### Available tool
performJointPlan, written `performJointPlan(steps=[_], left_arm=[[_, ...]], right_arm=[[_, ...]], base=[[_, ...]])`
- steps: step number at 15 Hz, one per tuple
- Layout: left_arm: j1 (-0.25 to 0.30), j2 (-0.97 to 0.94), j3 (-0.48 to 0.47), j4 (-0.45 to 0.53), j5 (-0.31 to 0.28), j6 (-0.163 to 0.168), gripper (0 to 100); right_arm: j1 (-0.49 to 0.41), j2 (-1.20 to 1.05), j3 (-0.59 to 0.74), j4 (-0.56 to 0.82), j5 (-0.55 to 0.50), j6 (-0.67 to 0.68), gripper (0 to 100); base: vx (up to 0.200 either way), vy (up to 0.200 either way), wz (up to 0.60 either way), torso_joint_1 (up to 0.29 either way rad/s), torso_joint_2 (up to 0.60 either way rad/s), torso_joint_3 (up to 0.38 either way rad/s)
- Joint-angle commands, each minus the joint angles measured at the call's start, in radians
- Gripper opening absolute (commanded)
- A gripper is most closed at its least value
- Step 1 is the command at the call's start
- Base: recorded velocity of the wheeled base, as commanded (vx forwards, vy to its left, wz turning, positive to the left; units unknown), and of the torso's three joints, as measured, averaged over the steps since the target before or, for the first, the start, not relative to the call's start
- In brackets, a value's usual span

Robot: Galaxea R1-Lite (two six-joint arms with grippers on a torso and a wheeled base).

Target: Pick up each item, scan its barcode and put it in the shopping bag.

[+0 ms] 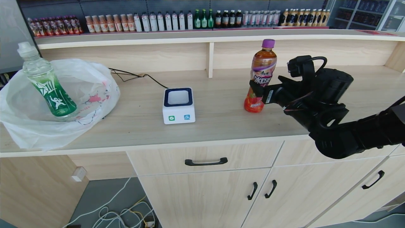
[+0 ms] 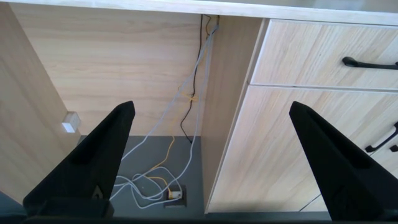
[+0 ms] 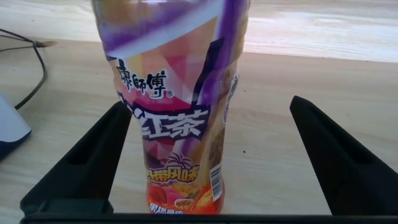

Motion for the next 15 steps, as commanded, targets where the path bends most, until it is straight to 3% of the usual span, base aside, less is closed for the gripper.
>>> performJointPlan(steps=[1,8,15], left_arm=[[0.0,0.0,0.0,0.0,0.0,-0.001,100],[0.0,0.0,0.0,0.0,0.0,-0.001,100],[0.0,0.0,0.0,0.0,0.0,-0.001,100]], right_arm=[[-0.001,0.004,-0.009,0.012,0.015,-0.001,100],[-0.002,0.079,-0.122,0.014,0.017,-0.001,100],[0.007,0.1,-0.142,0.014,0.026,0.0,100]], base=[[0.0,0.0,0.0,0.0,0.0,0.0],[0.0,0.0,0.0,0.0,0.0,0.0],[0.0,0.0,0.0,0.0,0.0,0.0]])
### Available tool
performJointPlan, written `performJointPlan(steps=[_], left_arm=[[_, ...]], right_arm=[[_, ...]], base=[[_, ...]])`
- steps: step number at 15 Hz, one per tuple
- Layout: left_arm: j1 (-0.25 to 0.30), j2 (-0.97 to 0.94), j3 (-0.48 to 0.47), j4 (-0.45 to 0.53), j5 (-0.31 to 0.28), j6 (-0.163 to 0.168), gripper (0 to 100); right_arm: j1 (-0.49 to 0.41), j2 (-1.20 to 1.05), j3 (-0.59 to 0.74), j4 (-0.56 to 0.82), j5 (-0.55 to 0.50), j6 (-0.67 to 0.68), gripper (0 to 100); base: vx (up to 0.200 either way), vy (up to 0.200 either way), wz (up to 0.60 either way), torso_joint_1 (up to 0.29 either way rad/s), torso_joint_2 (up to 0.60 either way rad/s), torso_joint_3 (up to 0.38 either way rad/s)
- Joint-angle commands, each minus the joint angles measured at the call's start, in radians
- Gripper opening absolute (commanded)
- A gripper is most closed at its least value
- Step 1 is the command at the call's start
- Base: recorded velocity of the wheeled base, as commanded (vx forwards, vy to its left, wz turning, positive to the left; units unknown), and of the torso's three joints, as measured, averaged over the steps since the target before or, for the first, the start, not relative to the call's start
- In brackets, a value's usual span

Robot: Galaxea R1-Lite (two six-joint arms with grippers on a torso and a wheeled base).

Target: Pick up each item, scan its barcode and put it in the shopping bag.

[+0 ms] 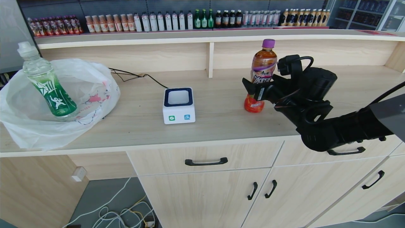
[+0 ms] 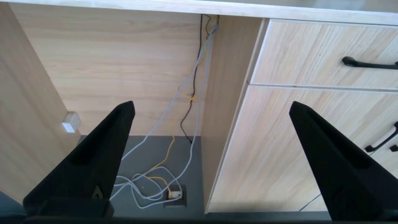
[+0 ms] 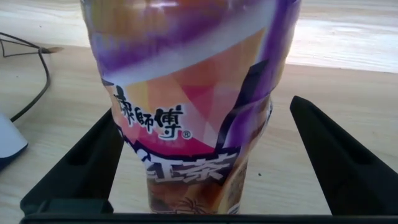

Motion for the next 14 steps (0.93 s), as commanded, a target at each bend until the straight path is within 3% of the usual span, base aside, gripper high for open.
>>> performJointPlan(steps=[1,10,11,14], left_arm=[[0.0,0.0,0.0,0.0,0.0,-0.001,100],[0.0,0.0,0.0,0.0,0.0,-0.001,100],[0.0,0.0,0.0,0.0,0.0,-0.001,100],[0.0,0.0,0.0,0.0,0.0,-0.001,100]], right_arm=[[0.001,0.015,-0.018,-0.001,0.012,-0.001,100],[0.001,0.014,-0.047,0.01,0.012,-0.001,100],[0.001,0.012,-0.044,0.01,0.01,-0.002,0],[0.001,-0.002,-0.038,0.01,0.01,-0.002,0]], base=[[0.0,0.0,0.0,0.0,0.0,0.0],[0.0,0.0,0.0,0.0,0.0,0.0],[0.0,0.0,0.0,0.0,0.0,0.0],[0.0,0.0,0.0,0.0,0.0,0.0]])
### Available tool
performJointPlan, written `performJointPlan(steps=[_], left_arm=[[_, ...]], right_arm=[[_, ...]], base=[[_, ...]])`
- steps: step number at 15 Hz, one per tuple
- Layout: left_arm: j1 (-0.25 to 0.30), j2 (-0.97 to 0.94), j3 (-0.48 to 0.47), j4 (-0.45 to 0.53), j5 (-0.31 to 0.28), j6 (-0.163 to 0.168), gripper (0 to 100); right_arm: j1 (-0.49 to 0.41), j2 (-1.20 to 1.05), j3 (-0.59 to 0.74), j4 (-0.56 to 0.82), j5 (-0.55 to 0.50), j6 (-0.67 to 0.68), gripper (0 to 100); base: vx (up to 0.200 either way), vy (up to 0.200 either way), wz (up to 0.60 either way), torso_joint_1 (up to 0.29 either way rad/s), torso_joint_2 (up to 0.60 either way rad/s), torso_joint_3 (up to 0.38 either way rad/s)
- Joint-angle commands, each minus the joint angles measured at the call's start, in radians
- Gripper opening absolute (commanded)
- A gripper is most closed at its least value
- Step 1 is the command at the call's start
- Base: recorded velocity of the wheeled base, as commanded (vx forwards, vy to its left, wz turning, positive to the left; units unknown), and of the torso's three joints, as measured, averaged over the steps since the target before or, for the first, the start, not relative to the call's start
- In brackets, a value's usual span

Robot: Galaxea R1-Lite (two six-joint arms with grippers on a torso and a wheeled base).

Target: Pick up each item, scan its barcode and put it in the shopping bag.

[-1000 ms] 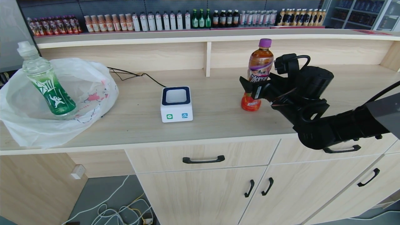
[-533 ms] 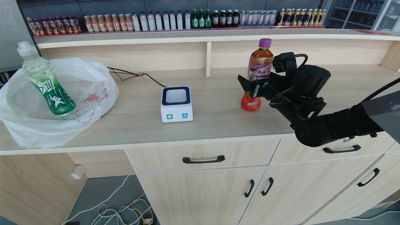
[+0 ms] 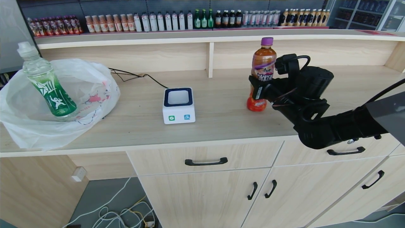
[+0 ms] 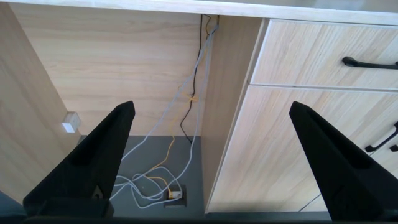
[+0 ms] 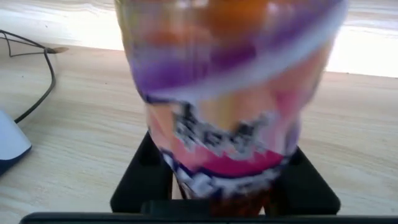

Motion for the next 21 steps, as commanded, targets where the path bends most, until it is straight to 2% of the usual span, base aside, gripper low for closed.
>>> performJointPlan(steps=[1,5,21], left_arm=[[0.001,0.0,0.0,0.0,0.0,0.0,100],[0.001,0.0,0.0,0.0,0.0,0.0,100],[0.001,0.0,0.0,0.0,0.0,0.0,100]], right_arm=[[0.0,-0.018,0.004,-0.007,0.0,-0.001,0],[0.001,-0.074,0.112,-0.01,0.002,0.001,0],[0.003,-0.204,0.142,-0.011,0.044,0.004,0]], base=[[0.0,0.0,0.0,0.0,0.0,0.0],[0.0,0.0,0.0,0.0,0.0,0.0],[0.0,0.0,0.0,0.0,0.0,0.0]])
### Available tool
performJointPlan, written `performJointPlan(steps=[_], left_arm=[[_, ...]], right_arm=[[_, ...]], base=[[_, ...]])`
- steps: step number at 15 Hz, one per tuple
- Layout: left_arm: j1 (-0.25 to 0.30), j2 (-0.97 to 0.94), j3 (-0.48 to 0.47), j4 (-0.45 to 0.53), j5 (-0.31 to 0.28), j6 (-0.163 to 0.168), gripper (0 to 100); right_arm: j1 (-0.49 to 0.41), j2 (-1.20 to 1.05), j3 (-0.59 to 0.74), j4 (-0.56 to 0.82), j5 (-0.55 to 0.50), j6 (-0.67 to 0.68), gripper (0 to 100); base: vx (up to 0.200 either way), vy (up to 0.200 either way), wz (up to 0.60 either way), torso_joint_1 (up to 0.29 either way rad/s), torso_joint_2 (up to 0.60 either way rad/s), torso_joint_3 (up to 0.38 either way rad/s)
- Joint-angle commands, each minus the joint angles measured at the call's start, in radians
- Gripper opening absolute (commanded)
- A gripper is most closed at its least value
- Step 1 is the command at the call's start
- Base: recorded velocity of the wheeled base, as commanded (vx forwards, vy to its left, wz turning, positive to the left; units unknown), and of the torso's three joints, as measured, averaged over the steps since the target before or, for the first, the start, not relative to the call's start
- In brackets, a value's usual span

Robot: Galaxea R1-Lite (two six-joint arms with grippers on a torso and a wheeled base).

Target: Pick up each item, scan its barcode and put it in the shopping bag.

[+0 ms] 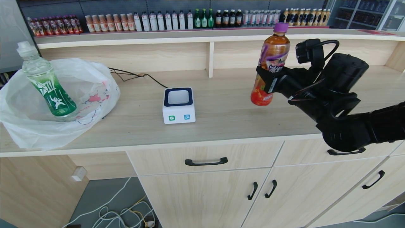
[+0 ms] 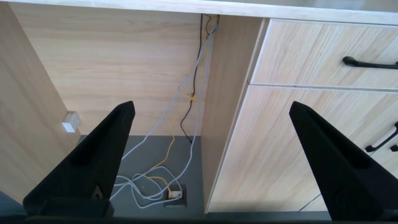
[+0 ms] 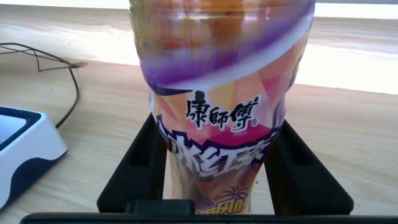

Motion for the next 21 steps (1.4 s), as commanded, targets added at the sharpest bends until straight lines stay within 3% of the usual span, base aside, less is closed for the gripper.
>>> performJointPlan(steps=[1,6,16,21], left_arm=[[0.0,0.0,0.0,0.0,0.0,0.0,100],[0.0,0.0,0.0,0.0,0.0,0.0,100],[0.0,0.0,0.0,0.0,0.0,0.0,100],[0.0,0.0,0.0,0.0,0.0,0.0,100]], right_arm=[[0.0,-0.068,0.03,0.0,0.015,0.0,0],[0.016,-0.223,0.188,-0.002,0.046,-0.003,0],[0.141,-0.545,0.482,-0.002,0.05,-0.048,0],[0.146,-0.638,0.648,-0.005,0.052,-0.055,0]], base=[[0.0,0.0,0.0,0.0,0.0,0.0],[0.0,0.0,0.0,0.0,0.0,0.0],[0.0,0.0,0.0,0.0,0.0,0.0],[0.0,0.0,0.0,0.0,0.0,0.0]])
